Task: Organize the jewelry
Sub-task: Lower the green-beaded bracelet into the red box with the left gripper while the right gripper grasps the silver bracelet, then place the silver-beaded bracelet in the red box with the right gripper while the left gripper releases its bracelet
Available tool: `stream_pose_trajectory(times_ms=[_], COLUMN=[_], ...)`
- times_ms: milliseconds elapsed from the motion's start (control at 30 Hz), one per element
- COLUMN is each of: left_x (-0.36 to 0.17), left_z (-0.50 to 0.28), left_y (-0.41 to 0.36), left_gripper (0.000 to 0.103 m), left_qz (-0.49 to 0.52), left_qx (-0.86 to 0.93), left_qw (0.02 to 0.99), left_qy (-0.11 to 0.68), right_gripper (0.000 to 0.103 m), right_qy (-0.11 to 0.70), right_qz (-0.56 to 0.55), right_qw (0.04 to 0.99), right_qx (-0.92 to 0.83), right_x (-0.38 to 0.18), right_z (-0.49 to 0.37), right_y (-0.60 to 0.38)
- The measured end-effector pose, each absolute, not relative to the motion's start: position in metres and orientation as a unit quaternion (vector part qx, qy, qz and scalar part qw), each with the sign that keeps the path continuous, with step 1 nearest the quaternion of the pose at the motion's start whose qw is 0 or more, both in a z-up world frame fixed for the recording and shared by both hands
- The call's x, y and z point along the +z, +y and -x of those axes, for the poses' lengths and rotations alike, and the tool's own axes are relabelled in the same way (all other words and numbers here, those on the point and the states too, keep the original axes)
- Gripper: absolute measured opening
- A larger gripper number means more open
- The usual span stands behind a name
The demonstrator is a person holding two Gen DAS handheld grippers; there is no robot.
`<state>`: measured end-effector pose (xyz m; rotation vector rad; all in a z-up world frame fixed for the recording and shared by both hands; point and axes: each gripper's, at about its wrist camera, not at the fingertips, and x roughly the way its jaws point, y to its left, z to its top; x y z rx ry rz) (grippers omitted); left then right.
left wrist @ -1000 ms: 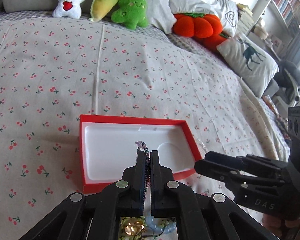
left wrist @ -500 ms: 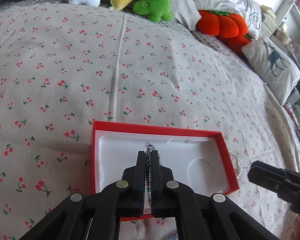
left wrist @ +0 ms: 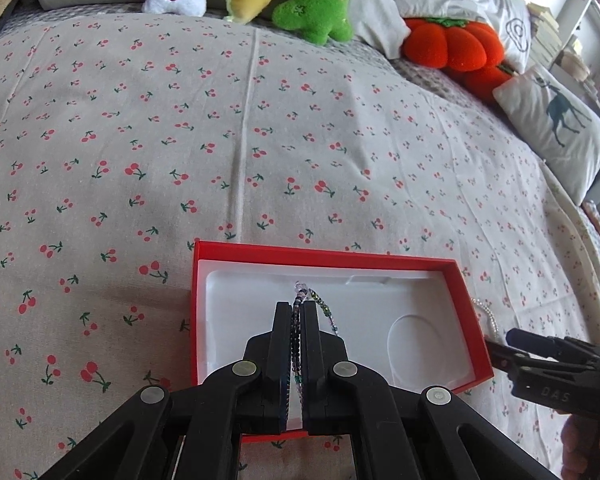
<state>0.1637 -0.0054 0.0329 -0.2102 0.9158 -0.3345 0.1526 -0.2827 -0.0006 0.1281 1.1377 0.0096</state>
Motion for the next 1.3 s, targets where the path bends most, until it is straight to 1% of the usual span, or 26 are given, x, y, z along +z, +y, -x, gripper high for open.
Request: stream_pose_trajectory(times_ms=[100, 200, 300, 367, 400, 433, 467, 500, 600, 667, 700, 1033, 1300], left_x=[0.031, 0.033, 0.037, 0.039, 0.041, 0.043, 0.045, 0.046, 0.050, 0.052, 0.052, 0.054, 0.059], left_z=[-0.164, -0.163, -0.161, -0.159, -0.158, -0.157, -0.156, -0.155, -0.152, -0.151, -0.151, -0.150, -0.149], left_y=[-0.004, -0.003, -0.003, -0.004, -0.004, -0.003, -0.003, -0.003, -0.001, 0.001, 0.002, 0.005, 0.007], left_gripper=[0.000, 0.000, 0.000, 0.000, 0.000, 0.000, 0.000, 0.000, 0.000, 0.000, 0.000, 0.000, 0.000], left_qz=[0.103, 0.104, 0.104, 0.102, 0.102, 0.102, 0.102, 0.102, 0.101, 0.103, 0.103, 0.107, 0.134], left_qx=[-0.158, -0.160, -0.167, -0.170, -0.173, -0.175, -0.177, -0.179, -0.183, -0.182, -0.182, -0.186, -0.208], left_qw=[0.877, 0.878, 0.878, 0.879, 0.880, 0.880, 0.881, 0.882, 0.884, 0.884, 0.884, 0.882, 0.876], left_qy=[0.442, 0.440, 0.437, 0.433, 0.431, 0.429, 0.427, 0.425, 0.419, 0.418, 0.418, 0.419, 0.415], right_gripper=[0.073, 0.073, 0.052, 0.050, 0.045, 0.014, 0.003, 0.007, 0.007, 0.006, 0.004, 0.003, 0.003], right_qy=[0.544, 0.527, 0.526, 0.524, 0.524, 0.523, 0.527, 0.526, 0.513, 0.506, 0.501, 0.478, 0.422], right_qz=[-0.050, -0.045, -0.020, -0.018, -0.022, -0.028, -0.033, -0.034, -0.028, -0.043, -0.054, -0.117, -0.111], right_qw=[0.837, 0.848, 0.850, 0.852, 0.852, 0.852, 0.850, 0.850, 0.858, 0.862, 0.864, 0.870, 0.896], right_qx=[-0.005, -0.004, -0.016, -0.012, -0.010, -0.005, -0.002, -0.004, -0.005, 0.000, 0.006, 0.026, 0.083], right_x=[-0.012, -0.012, -0.014, -0.013, -0.011, -0.009, -0.007, -0.005, 0.005, 0.012, 0.016, 0.037, 0.089], right_z=[-0.159, -0.163, -0.165, -0.164, -0.163, -0.163, -0.162, -0.161, -0.158, -0.156, -0.155, -0.148, -0.132], right_y=[-0.279, -0.279, -0.279, -0.279, -0.280, -0.281, -0.282, -0.283, -0.281, -0.285, -0.287, -0.299, -0.263])
